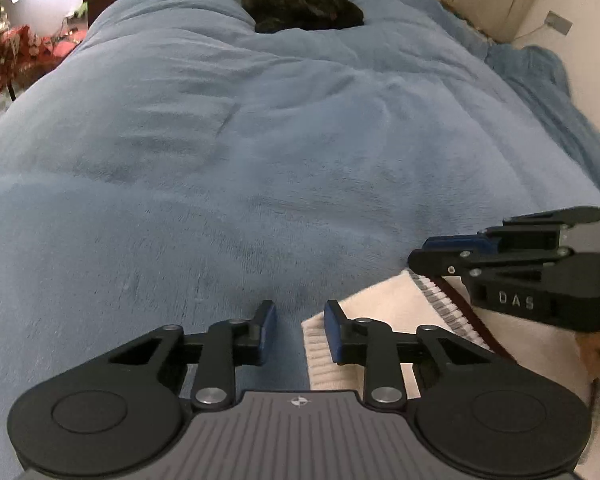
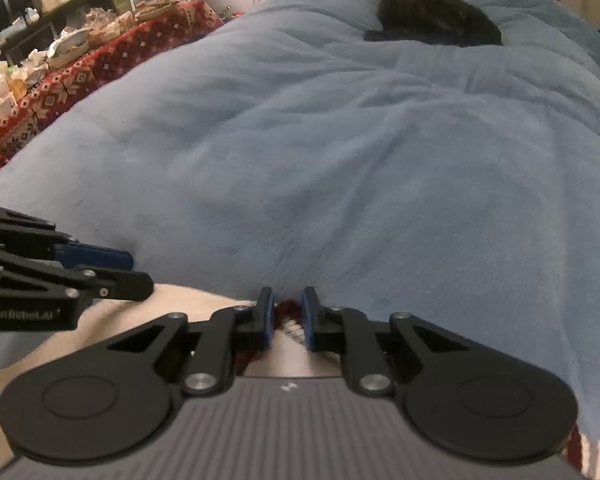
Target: Fold clothes
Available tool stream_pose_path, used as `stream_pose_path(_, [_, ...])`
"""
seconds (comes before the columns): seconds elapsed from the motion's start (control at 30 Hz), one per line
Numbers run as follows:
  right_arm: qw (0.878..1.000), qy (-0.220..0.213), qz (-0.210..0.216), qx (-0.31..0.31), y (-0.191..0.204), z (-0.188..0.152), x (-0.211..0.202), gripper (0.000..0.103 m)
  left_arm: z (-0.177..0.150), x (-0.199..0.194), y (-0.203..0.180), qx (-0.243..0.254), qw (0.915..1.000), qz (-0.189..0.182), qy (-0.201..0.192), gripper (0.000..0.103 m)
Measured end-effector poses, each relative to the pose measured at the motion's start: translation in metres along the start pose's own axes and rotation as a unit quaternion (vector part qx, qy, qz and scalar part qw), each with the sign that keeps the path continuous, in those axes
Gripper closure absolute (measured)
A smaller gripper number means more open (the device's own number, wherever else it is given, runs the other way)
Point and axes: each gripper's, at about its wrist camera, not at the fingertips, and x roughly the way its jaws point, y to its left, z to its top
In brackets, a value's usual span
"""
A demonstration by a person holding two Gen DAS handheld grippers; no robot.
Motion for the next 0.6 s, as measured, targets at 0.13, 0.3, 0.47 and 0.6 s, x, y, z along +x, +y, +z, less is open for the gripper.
stream_pose_path(0.13, [0.998, -0.029, 0.011, 0.057, -0.019, 0.005, -0.025, 0.087, 0.004, -0.006, 0.005, -0.014, 0.9999, -0.006, -0.005, 0.075])
stream_pose_path(0.3, [0.993, -0.067, -0.010, 0.095, -0.061, -0.015, -0.110, 0.083, 0.013, -0.035, 0.004, -0.023, 0.9994, -0.025, -0.011, 0.079])
stream_pose_path(0.47, [0.992, -0.053, -0.064, 0.098, -0.090, -0.061, -0.166, 0.082, 0.022, -0.053, -0.028, 0.014, 0.9976, -0.066, -0.020, 0.079])
stream_pose_path(0.6, [0.992, -0.025, -0.078, 0.100, -0.099, -0.086, -0.145, 0.082, 0.021, -0.030, -0.059, 0.038, 0.9966, -0.073, -0.001, 0.079])
